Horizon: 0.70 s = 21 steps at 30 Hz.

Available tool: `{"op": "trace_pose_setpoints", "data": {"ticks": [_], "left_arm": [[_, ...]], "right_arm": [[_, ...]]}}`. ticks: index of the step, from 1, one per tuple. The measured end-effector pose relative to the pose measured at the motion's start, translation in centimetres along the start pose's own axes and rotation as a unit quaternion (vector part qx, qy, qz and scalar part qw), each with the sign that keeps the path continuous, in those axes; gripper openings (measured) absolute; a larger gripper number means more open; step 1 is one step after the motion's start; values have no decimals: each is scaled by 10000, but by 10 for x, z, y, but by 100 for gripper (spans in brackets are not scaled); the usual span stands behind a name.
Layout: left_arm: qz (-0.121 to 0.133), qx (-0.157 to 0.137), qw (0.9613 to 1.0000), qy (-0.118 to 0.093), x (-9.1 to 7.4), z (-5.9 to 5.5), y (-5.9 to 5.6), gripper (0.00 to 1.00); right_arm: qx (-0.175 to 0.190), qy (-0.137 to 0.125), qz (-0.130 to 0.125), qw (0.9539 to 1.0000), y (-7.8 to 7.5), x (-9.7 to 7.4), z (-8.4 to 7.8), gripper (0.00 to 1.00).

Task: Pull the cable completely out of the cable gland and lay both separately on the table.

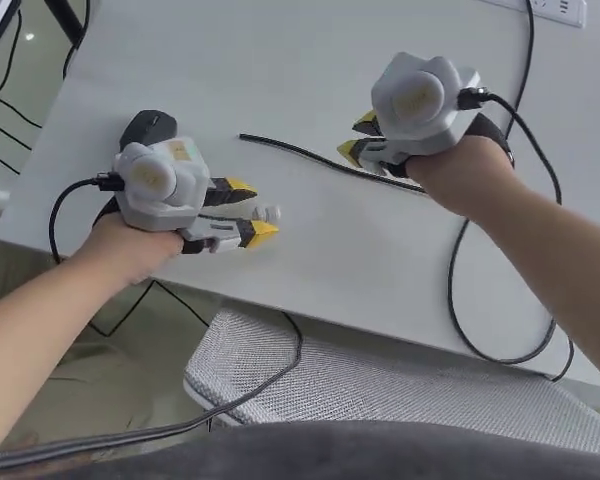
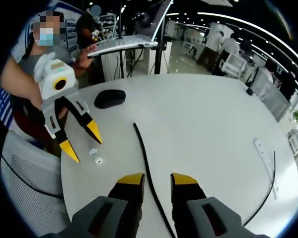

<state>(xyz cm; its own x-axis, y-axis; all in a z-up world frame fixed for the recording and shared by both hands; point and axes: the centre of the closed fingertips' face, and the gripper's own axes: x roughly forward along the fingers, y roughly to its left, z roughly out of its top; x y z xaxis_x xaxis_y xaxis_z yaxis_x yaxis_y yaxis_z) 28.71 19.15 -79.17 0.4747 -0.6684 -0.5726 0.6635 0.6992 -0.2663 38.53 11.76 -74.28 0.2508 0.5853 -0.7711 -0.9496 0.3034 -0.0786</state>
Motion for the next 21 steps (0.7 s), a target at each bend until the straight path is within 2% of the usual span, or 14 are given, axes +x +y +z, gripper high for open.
{"op": "trace_pose_setpoints", "data": {"ticks": [1,3,5,8,12,17,21], "left_arm": [[16,-2,10000,-4,-1,0,0,40],[58,-20,10000,-7,-4,1,-1,41],[76,-37,10000,-21,-7,2,-3,42],[163,-70,9998,15,-11,2,-4,46],[210,-162,9996,-31,-16,4,-8,48],[239,-166,9995,-99,-24,14,-18,55],[287,-159,9993,-200,-33,23,-25,59]], "right_arm": [[28,-50,-13,10000,-3,0,-5,19],[180,-231,29,9996,-4,-12,-7,22],[354,-317,-26,9989,-8,-27,-11,26],[358,-391,-67,9986,-9,-45,-17,28],[577,-694,-113,9959,-8,-78,-22,31],[595,-949,-173,9936,-6,-110,-34,37],[839,-1258,-299,9881,-6,-141,-49,43]]}}
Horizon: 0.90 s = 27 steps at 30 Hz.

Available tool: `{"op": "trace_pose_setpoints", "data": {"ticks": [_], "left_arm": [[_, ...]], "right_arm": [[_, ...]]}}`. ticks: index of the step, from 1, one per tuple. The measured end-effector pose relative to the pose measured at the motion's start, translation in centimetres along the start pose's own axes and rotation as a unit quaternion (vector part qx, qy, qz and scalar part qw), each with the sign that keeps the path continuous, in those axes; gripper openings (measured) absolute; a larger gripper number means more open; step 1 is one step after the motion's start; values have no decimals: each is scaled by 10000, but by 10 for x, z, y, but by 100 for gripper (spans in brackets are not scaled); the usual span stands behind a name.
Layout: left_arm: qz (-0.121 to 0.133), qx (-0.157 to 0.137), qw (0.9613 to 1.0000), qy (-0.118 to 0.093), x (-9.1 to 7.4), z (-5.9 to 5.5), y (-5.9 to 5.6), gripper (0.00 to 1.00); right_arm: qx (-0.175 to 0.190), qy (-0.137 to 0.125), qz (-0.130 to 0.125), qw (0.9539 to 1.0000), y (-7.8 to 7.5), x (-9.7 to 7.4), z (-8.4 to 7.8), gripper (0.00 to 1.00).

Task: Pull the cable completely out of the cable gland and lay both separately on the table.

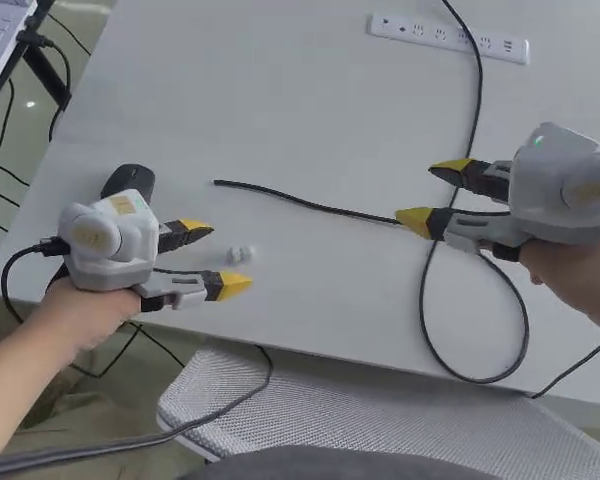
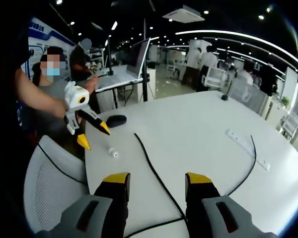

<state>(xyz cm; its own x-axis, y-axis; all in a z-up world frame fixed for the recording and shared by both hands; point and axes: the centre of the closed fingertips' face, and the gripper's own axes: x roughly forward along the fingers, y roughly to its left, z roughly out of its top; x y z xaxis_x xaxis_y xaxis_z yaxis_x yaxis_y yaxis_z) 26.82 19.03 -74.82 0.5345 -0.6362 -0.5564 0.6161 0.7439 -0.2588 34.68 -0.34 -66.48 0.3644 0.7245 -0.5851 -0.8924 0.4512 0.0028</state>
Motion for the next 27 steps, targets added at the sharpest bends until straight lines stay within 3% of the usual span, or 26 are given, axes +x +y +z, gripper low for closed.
{"op": "trace_pose_setpoints", "data": {"ticks": [6,11,20,25,27], "left_arm": [[79,-54,9997,-213,-13,15,-11,65],[147,-39,9996,-258,-20,19,-16,70],[275,7,9991,-326,-26,19,-17,78],[217,82,9987,-461,-29,25,-25,84],[144,133,9990,-409,-28,24,-30,88]], "right_arm": [[355,-221,-245,9988,-6,-35,-15,49],[543,-412,-339,9971,0,-57,-34,64],[975,-623,-270,9929,20,-74,-62,79],[1175,-736,-256,9900,30,-78,-74,84],[1246,-732,-247,9892,34,-79,-81,87]]}}
